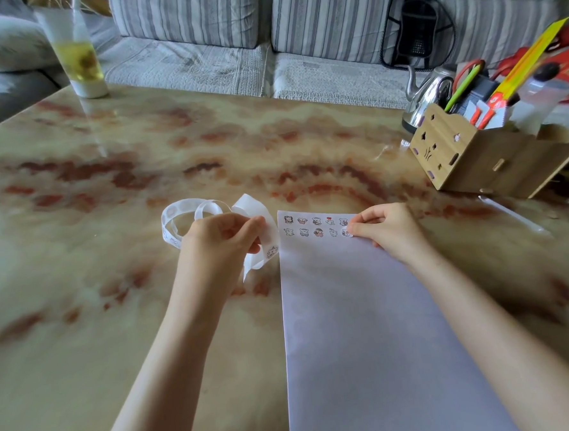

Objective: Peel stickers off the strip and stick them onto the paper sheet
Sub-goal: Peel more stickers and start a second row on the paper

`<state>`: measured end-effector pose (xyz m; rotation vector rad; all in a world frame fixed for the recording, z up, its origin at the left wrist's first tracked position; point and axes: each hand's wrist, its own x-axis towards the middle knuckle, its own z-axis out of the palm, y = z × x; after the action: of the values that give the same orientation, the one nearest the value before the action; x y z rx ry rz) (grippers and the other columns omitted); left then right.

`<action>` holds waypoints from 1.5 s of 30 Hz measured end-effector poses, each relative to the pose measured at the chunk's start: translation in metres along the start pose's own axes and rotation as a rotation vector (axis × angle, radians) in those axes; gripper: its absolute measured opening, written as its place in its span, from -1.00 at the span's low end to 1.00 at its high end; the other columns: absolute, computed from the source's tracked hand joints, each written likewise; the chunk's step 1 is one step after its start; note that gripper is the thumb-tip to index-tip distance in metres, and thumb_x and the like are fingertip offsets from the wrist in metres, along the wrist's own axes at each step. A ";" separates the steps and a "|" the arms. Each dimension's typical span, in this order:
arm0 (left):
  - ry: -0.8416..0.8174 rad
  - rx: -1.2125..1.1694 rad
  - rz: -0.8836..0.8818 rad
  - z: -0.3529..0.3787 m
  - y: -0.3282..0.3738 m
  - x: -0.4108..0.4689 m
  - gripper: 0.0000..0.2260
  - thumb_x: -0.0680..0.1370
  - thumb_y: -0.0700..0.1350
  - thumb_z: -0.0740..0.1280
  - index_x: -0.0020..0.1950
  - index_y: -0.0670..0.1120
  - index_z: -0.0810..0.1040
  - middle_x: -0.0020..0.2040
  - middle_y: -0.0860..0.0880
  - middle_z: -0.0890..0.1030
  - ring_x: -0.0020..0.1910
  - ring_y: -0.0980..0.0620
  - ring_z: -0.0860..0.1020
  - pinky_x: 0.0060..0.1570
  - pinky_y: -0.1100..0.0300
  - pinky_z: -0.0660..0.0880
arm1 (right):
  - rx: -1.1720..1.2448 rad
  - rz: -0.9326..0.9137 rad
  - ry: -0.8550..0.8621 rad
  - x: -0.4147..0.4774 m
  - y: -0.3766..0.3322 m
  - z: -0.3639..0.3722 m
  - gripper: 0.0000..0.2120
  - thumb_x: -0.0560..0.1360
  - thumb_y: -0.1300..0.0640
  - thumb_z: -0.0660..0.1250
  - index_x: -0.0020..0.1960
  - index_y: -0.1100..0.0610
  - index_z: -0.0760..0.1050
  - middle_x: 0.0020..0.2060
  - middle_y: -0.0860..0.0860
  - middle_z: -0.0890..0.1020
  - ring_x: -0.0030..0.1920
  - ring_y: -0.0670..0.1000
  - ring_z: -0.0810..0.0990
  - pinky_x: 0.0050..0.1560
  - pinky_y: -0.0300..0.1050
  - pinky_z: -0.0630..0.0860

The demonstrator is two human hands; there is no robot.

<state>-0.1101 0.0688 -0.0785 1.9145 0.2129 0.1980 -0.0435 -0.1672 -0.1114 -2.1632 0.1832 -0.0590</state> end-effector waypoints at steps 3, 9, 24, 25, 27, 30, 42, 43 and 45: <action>-0.002 0.003 0.003 0.000 0.000 0.000 -0.83 0.52 -0.07 0.34 -0.22 -0.09 0.66 -0.31 -0.02 0.67 -0.18 0.01 0.64 -0.13 0.09 0.54 | -0.005 -0.006 0.006 0.003 0.003 0.001 -0.94 0.33 0.17 0.49 -0.29 0.06 0.63 -0.37 -0.02 0.61 -0.35 -0.05 0.46 -0.23 -0.12 0.38; -0.005 0.002 -0.002 -0.001 0.001 -0.001 -0.83 0.51 -0.08 0.34 -0.24 -0.07 0.65 -0.31 -0.01 0.67 -0.16 -0.01 0.64 -0.13 0.07 0.54 | -0.017 -0.030 0.029 0.006 0.012 0.002 -0.91 0.31 0.12 0.53 -0.29 0.04 0.63 -0.48 -0.13 0.51 -0.42 -0.12 0.41 -0.28 -0.16 0.34; -0.008 -0.013 -0.007 0.001 0.003 -0.002 -0.83 0.52 -0.08 0.35 -0.24 -0.08 0.65 -0.31 -0.02 0.66 -0.17 -0.03 0.65 -0.14 0.07 0.54 | -0.054 -0.012 0.058 0.013 0.019 0.008 -0.76 0.33 0.03 0.54 -0.22 -0.03 0.45 -0.34 -0.12 0.48 -0.31 -0.07 0.47 -0.25 -0.13 0.39; -0.008 -0.012 -0.009 0.001 0.002 -0.002 -0.83 0.52 -0.08 0.35 -0.24 -0.09 0.64 -0.31 -0.02 0.66 -0.16 -0.03 0.65 -0.14 0.07 0.54 | -0.054 -0.018 0.057 0.015 0.021 0.009 -0.78 0.36 0.07 0.51 -0.23 -0.04 0.45 -0.35 -0.12 0.48 -0.30 -0.05 0.48 -0.23 -0.11 0.40; -0.007 -0.009 -0.009 0.000 0.002 -0.002 -0.82 0.52 -0.08 0.34 -0.23 -0.09 0.65 -0.31 -0.01 0.66 -0.17 -0.03 0.64 -0.14 0.08 0.54 | -0.045 -0.043 0.066 0.017 0.024 0.008 -0.82 0.39 0.12 0.47 -0.24 -0.03 0.47 -0.37 -0.11 0.50 -0.28 -0.02 0.48 -0.22 -0.11 0.41; -0.005 -0.012 -0.007 0.000 0.002 -0.002 -0.82 0.52 -0.08 0.34 -0.23 -0.09 0.65 -0.31 -0.01 0.66 -0.18 -0.01 0.64 -0.14 0.09 0.53 | -0.032 -0.040 0.068 0.017 0.022 0.008 -0.80 0.37 0.01 0.50 -0.23 -0.03 0.47 -0.34 -0.10 0.52 -0.29 -0.04 0.49 -0.21 -0.10 0.40; -0.032 -0.083 0.002 0.001 0.000 0.000 -0.83 0.52 -0.10 0.34 -0.21 -0.11 0.66 -0.29 0.01 0.68 -0.28 0.17 0.64 -0.27 0.27 0.48 | -0.012 -0.105 0.040 0.008 0.016 0.002 -0.82 0.47 0.19 0.39 -0.20 -0.06 0.49 -0.26 -0.08 0.52 -0.28 -0.07 0.50 -0.22 -0.13 0.48; -0.033 -0.099 0.003 0.001 0.000 0.000 -0.83 0.53 -0.11 0.34 -0.21 -0.11 0.66 -0.29 0.02 0.68 -0.29 0.18 0.64 -0.33 0.35 0.47 | 0.038 -0.149 0.053 0.001 0.007 0.003 -0.84 0.49 0.20 0.36 -0.20 -0.03 0.50 -0.26 -0.07 0.55 -0.31 -0.11 0.51 -0.27 -0.19 0.47; -0.031 -0.129 0.006 0.001 0.001 0.001 -0.82 0.53 -0.12 0.33 -0.22 -0.11 0.65 -0.33 0.04 0.67 -0.32 0.20 0.63 -0.39 0.42 0.47 | 0.131 -0.277 0.030 -0.018 -0.015 0.006 -0.87 0.53 0.20 0.32 -0.18 0.05 0.53 -0.25 -0.05 0.62 -0.31 -0.19 0.55 -0.26 -0.27 0.46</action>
<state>-0.1091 0.0674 -0.0778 1.7891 0.1697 0.1809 -0.0591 -0.1510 -0.1023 -2.0440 -0.1020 -0.2552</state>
